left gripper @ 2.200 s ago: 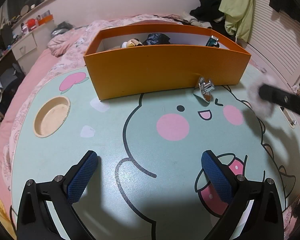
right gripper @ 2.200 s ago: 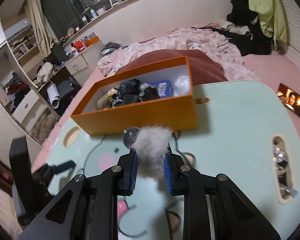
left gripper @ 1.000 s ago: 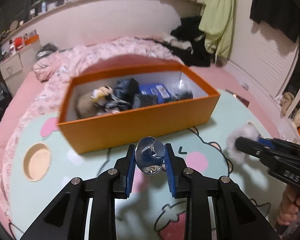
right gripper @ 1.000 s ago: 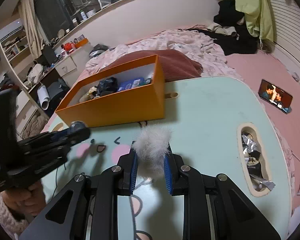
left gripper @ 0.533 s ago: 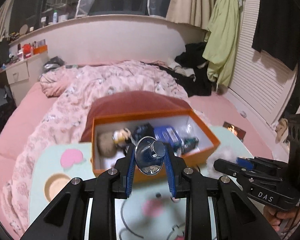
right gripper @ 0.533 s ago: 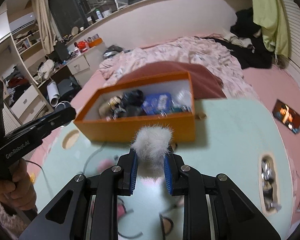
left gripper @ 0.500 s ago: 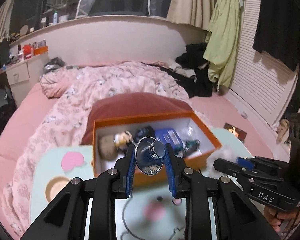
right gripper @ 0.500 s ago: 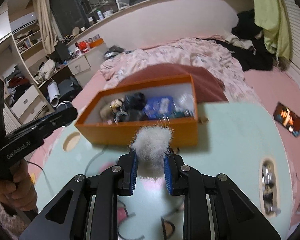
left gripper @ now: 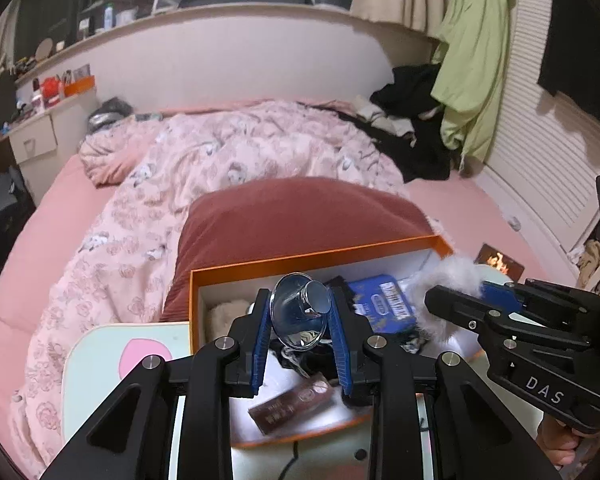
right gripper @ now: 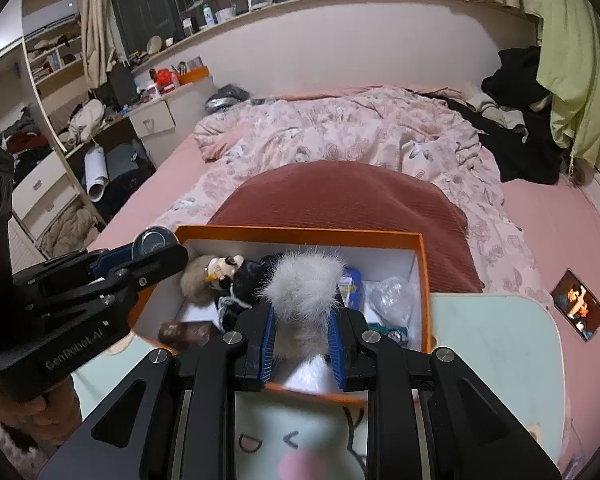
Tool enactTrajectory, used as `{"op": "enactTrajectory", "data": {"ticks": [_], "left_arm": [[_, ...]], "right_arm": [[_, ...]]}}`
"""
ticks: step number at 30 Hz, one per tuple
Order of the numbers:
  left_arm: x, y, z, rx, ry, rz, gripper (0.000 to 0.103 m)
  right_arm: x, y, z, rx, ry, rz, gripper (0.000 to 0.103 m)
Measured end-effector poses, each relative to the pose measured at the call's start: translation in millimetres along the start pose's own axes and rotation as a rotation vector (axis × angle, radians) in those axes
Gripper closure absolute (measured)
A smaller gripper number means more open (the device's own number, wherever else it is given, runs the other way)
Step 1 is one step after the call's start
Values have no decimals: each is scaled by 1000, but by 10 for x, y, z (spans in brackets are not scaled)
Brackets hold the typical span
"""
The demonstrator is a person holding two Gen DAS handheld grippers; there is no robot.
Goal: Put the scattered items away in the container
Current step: 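Open the left gripper to drop the tin into the box while the right gripper drops the pompom in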
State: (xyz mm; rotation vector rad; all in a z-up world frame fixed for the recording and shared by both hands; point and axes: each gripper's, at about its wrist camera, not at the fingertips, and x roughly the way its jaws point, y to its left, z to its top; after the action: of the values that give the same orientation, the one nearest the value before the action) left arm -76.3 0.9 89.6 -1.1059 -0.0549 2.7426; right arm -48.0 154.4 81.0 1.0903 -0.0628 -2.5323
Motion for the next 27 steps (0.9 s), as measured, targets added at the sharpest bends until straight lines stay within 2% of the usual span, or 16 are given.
{"op": "enactTrajectory", "data": {"ticks": [1, 2, 3, 4, 5, 7, 9, 15, 18, 23, 27], "left_arm": [[57, 32, 11, -12, 17, -4, 65], [95, 57, 20, -24, 30, -6, 43], [113, 77, 26, -37, 33, -2, 32], [114, 107, 28, -54, 25, 5, 27], [103, 135, 33, -66, 12, 4, 24], [88, 166, 40, -76, 5, -20, 22], [70, 187, 42, -83, 1, -31, 22], [-55, 208, 27, -77, -24, -6, 22], [-136, 202, -12, -66, -23, -1, 18], [-306, 154, -144, -26, -31, 28, 17], [-486, 147, -304, -34, -48, 9, 17]], "right_arm": [[46, -11, 16, 8, 12, -4, 76], [86, -24, 33, 16, 22, -12, 74], [122, -42, 53, 24, 33, -22, 66], [159, -61, 66, 33, 43, -37, 53], [186, -85, 73, 44, 50, -54, 47], [173, -132, 71, 58, 33, -72, 39], [149, -146, 75, 59, 26, -78, 37], [101, -165, 101, 49, 23, -104, 37], [52, -147, 79, 46, 28, -111, 37], [-40, -97, 28, 37, 19, -114, 37], [-162, -30, -47, 28, 0, -110, 36]]}}
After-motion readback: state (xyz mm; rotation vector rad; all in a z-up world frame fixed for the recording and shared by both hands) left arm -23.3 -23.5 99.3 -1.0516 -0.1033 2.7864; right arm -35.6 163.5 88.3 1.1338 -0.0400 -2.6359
